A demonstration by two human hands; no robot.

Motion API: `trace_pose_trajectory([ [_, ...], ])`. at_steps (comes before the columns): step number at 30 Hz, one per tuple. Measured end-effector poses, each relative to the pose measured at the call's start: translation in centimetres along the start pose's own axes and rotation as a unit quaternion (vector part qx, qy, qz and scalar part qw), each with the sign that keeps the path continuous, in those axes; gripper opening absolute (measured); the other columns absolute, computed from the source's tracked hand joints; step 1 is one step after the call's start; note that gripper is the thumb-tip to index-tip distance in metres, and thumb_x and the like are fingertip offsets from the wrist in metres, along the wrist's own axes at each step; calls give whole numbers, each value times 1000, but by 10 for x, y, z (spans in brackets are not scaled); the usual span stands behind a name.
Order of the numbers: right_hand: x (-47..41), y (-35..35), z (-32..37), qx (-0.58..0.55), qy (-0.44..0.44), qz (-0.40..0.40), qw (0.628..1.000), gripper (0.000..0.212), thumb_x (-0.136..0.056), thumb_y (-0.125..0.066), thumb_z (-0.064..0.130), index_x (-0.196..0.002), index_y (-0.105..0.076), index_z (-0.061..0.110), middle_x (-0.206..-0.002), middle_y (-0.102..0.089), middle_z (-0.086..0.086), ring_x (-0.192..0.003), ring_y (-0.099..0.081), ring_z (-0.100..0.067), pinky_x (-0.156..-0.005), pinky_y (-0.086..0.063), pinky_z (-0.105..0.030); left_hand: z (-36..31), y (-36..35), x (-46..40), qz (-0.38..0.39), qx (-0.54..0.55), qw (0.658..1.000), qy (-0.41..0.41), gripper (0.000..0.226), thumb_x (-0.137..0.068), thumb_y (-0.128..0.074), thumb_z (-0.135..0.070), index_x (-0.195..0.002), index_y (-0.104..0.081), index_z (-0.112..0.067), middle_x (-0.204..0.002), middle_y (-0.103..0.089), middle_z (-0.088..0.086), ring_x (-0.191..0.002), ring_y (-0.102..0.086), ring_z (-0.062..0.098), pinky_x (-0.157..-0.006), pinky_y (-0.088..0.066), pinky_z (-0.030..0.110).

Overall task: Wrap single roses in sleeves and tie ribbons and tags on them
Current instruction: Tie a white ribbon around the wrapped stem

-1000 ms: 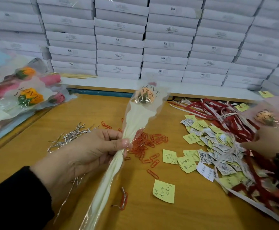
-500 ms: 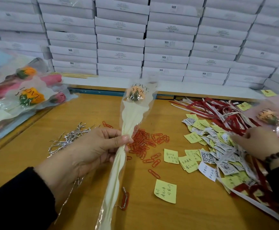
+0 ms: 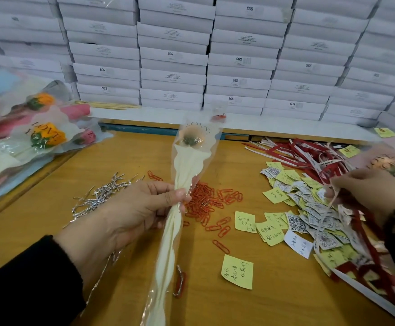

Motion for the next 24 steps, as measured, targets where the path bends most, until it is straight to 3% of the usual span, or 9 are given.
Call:
trace_pose_trajectory([
  [3, 9, -16, 22, -171, 13, 36, 985, 15, -94, -50, 13, -87, -57, 2, -60, -69, -9, -53, -67, -18, -40, -50, -19, -2, -2, 2, -2, 8, 1000, -7, 29, -56, -72, -24, -74, -72, -2, -61, -64, 7, -49, -54, 12, -61, -34, 30],
  [7, 29, -53, 55, -260, 35, 107, 959, 13, -93, -49, 10, -86, -58, 4, -53, -60, -3, -39, -52, -9, -36, -40, -16, -6, -7, 5, 7, 21, 1000, -20, 24, -55, -72, -26, -72, -74, -9, -70, -67, 7, -52, -56, 11, -61, -36, 31],
  [10, 50, -94, 77, -244, 55, 193, 949, 9, -89, -54, 8, -86, -60, 2, -50, -53, 0, -34, -39, -5, -32, -33, -13, -8, -10, 6, 17, 40, 999, -29, 22, -60, -70, -22, -76, -73, -7, -76, -70, 9, -56, -61, 11, -58, -48, 29],
  [15, 92, -161, 96, -184, 93, 324, 923, 12, -89, -54, 4, -82, -64, 6, -51, -54, 0, -34, -39, -4, -34, -31, -11, -7, -15, 6, 28, 69, 997, -35, 26, -59, -70, -21, -78, -75, -4, -99, -69, 20, -75, -68, 16, -60, -57, 25],
  [17, 104, -180, 98, -163, 116, 346, 917, 14, -88, -56, 3, -77, -64, 8, -52, -55, -1, -35, -39, -5, -35, -31, -12, -6, -18, 6, 37, 74, 996, -41, 25, -60, -70, -21, -79, -74, -4, -91, -71, 17, -77, -68, 18, -63, -57, 25],
  [20, 116, -199, 94, -149, 130, 377, 905, 14, -87, -59, 6, -75, -63, 10, -52, -56, 0, -39, -39, -7, -40, -32, -15, -6, -21, 6, 37, 89, 994, -47, 22, -68, -65, -16, -80, -71, 1, -73, -69, 16, -63, -66, 18, -57, -55, 22],
  [24, 126, -209, 90, -134, 123, 416, 891, 6, -91, -55, 9, -88, -59, 12, -57, -58, 0, -42, -47, -9, -45, -35, -21, -6, -13, 5, -13, 92, 994, -50, 22, -70, -64, -16, -82, -67, 1, -63, -66, 15, -53, -64, 19, -50, -51, 21],
])
Point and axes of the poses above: each hand's wrist, its own x-axis away from the middle knuckle, its own y-axis out of the back of the hand, z = x × y, the point moved 9 cm from there along -x, towards the middle knuckle
